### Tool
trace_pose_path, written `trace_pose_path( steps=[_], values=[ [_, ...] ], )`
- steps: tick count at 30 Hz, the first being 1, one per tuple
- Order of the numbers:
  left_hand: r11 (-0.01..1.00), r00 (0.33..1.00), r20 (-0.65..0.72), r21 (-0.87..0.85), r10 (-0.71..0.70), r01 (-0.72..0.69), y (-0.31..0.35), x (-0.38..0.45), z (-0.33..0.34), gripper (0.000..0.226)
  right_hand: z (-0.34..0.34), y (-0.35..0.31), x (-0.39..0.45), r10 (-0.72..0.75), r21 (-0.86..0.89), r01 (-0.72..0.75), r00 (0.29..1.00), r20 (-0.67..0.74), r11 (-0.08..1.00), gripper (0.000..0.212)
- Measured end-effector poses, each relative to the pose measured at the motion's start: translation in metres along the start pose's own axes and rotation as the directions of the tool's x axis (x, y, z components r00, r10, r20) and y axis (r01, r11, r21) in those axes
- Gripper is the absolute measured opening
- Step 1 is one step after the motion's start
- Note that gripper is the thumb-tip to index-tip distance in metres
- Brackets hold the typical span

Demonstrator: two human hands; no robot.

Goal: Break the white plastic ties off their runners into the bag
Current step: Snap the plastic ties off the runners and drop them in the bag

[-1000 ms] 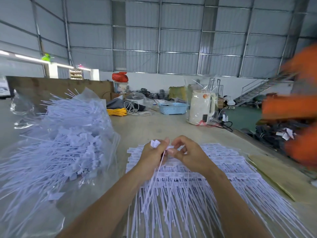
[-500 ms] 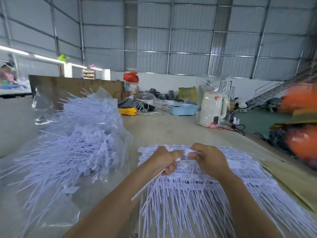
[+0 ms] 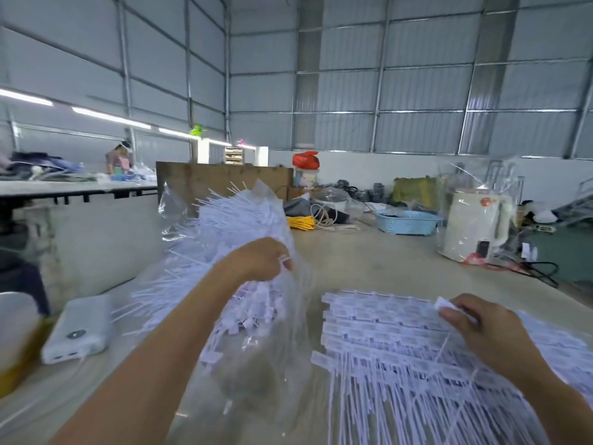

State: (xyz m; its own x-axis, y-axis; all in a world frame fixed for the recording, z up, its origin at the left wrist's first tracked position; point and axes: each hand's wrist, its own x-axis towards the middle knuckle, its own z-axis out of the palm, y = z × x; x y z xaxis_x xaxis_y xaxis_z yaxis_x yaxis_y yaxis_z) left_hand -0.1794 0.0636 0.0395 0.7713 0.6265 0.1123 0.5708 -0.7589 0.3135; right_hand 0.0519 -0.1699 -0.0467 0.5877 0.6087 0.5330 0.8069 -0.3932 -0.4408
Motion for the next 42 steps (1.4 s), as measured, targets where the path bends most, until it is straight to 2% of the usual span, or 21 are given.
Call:
trace_pose_path(
  steps=[2, 4, 8, 12, 16, 17, 19, 20, 21, 22, 23, 25, 26, 28, 30, 31, 32, 36, 38, 40, 42],
  values=[
    [0.956, 0.991, 0.053, 0.274, -0.127, 0.107, -0.027, 0.015, 0.014, 0.045, 0.001, -0.003, 0.000, 0.012, 0.007, -0.012, 1.000, 0.004, 1.000, 0.022],
    [0.917, 0.979, 0.018, 0.353, -0.204, 0.185, -0.046, 0.028, 0.028, 0.049, -0.001, -0.004, 0.000, 0.013, 0.012, -0.013, 1.000, 0.001, 1.000, 0.021],
    [0.823, 0.961, -0.150, 0.497, -0.232, 0.276, -0.066, 0.043, 0.037, 0.058, -0.005, -0.006, -0.001, -0.016, 0.030, 0.017, 1.000, -0.017, 0.999, 0.021],
    [0.814, 0.959, -0.131, 0.509, -0.250, 0.281, -0.067, 0.047, 0.036, 0.062, -0.007, -0.008, -0.002, -0.016, 0.070, 0.017, 1.000, -0.013, 0.997, 0.029],
    [0.841, 0.941, 0.043, 0.465, -0.335, 0.278, -0.034, 0.034, 0.023, 0.048, -0.008, -0.009, -0.003, -0.041, 0.146, 0.042, 0.999, -0.005, 0.988, 0.017],
    [0.826, 0.933, 0.039, 0.480, -0.358, 0.296, -0.019, 0.027, 0.021, 0.043, -0.009, -0.010, -0.003, -0.051, 0.173, 0.048, 0.999, 0.010, 0.984, 0.013],
    [0.785, 0.955, -0.112, 0.548, -0.274, 0.290, 0.012, 0.018, 0.020, 0.031, -0.011, -0.011, -0.002, -0.072, 0.253, 0.058, 0.996, 0.048, 0.966, 0.010],
    [0.812, 0.966, -0.214, 0.533, -0.144, 0.239, 0.029, 0.014, 0.024, 0.026, -0.011, -0.012, -0.002, -0.083, 0.286, 0.061, 0.994, 0.066, 0.956, 0.011],
    [0.889, 0.953, -0.303, 0.440, 0.012, 0.129, 0.047, 0.011, 0.029, 0.024, -0.012, -0.012, -0.002, -0.086, 0.312, 0.057, 0.993, 0.080, 0.948, 0.014],
    [0.965, 0.913, -0.383, 0.258, 0.142, -0.042, 0.064, 0.008, 0.038, 0.026, -0.012, -0.012, -0.002, -0.081, 0.337, 0.047, 0.993, 0.090, 0.940, 0.017],
    [0.977, 0.881, -0.428, 0.029, 0.203, -0.211, 0.082, 0.004, 0.048, 0.027, -0.012, -0.011, -0.002, -0.077, 0.366, 0.036, 0.992, 0.096, 0.930, 0.021],
    [0.861, 0.903, -0.362, -0.357, 0.231, -0.363, 0.113, 0.004, 0.073, 0.029, -0.011, -0.011, -0.003, -0.084, 0.434, 0.030, 0.991, 0.106, 0.901, 0.026],
    [0.805, 0.934, -0.260, -0.482, 0.244, -0.345, 0.127, 0.006, 0.089, 0.033, -0.011, -0.010, -0.003, -0.093, 0.466, 0.030, 0.989, 0.112, 0.884, 0.029],
    [0.703, 0.969, -0.040, -0.681, 0.242, -0.204, 0.150, 0.014, 0.116, 0.046, -0.011, -0.008, -0.003, -0.108, 0.538, 0.018, 0.985, 0.136, 0.843, 0.034],
    [0.517, 0.975, 0.065, -0.854, 0.212, -0.055, 0.161, 0.022, 0.133, 0.047, -0.010, -0.004, -0.001, -0.088, 0.568, -0.012, 0.985, 0.148, 0.823, 0.038],
    [0.447, 0.979, 0.057, -0.894, 0.193, -0.036, 0.163, 0.026, 0.139, 0.046, -0.009, -0.002, 0.000, -0.063, 0.548, -0.020, 0.989, 0.133, 0.836, 0.037],
    [0.434, 0.985, 0.025, -0.900, 0.170, -0.052, 0.163, 0.030, 0.144, 0.046, -0.007, 0.001, 0.002, -0.029, 0.511, -0.030, 0.994, 0.108, 0.859, 0.036],
    [0.457, 0.991, -0.103, -0.880, 0.089, -0.132, 0.159, 0.036, 0.158, 0.040, -0.001, 0.009, 0.005, 0.083, 0.326, -0.097, 0.995, 0.058, 0.940, 0.024],
    [0.438, 0.989, -0.127, -0.887, 0.074, -0.146, 0.158, 0.036, 0.162, 0.037, 0.000, 0.010, 0.005, 0.108, 0.246, -0.133, 0.988, 0.112, 0.960, 0.019],
    [0.406, 0.986, -0.136, -0.899, 0.092, -0.162, 0.157, 0.034, 0.165, 0.038, -0.002, 0.011, 0.004, 0.112, 0.221, -0.163, 0.967, 0.228, 0.961, 0.024],
    [0.429, 0.979, -0.164, -0.881, 0.123, -0.201, 0.156, 0.031, 0.168, 0.041, -0.003, 0.008, 0.003, 0.057, 0.232, -0.138, 0.944, 0.324, 0.963, 0.031]
  ],
)
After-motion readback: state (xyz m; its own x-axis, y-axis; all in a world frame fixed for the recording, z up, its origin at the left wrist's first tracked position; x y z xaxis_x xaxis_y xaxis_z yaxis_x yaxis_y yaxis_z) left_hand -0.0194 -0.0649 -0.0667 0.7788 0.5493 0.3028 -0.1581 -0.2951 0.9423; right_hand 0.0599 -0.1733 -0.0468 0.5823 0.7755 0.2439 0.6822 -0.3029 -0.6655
